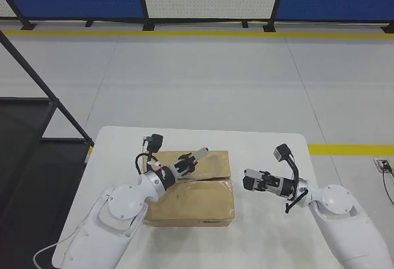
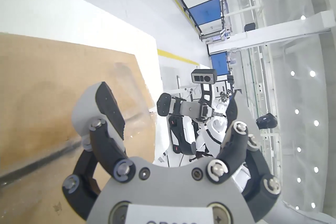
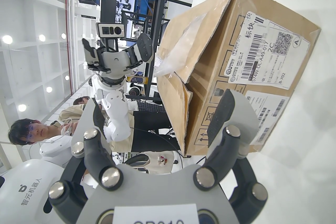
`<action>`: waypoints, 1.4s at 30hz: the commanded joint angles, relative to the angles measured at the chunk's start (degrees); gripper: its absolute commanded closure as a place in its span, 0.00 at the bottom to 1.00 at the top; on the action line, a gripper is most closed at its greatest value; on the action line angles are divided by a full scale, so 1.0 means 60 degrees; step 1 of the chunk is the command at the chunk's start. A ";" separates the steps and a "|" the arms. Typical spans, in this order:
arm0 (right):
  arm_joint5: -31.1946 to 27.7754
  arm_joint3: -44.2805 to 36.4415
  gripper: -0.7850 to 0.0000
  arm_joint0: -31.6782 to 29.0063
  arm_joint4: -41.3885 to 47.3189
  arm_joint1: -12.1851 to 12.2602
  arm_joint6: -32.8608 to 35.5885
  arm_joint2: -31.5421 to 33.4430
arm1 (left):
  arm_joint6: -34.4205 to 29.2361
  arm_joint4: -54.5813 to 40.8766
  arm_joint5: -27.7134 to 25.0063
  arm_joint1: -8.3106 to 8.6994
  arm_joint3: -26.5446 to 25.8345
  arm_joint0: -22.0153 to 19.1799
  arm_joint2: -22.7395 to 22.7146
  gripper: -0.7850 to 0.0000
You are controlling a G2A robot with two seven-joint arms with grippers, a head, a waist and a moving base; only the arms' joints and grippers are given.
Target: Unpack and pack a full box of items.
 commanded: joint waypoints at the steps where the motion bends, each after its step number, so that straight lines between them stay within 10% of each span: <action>1: -0.0014 -0.0010 0.00 -0.0029 0.0001 0.0009 0.0006 0.0014 | -0.0167 -0.0163 0.0035 -0.0043 0.0371 -0.0226 0.0087 0.00; 24: -0.0269 0.0045 0.00 -0.0461 0.0193 0.0124 0.0065 0.0290 | 0.0289 -0.0127 -0.0657 -0.0892 0.1562 -0.1520 0.2419 0.00; 42: -0.0580 0.0474 0.00 -0.0040 0.0484 0.0117 0.0161 0.0263 | 0.0600 0.0623 -0.1213 -0.0607 -0.0796 -0.0073 0.0928 0.00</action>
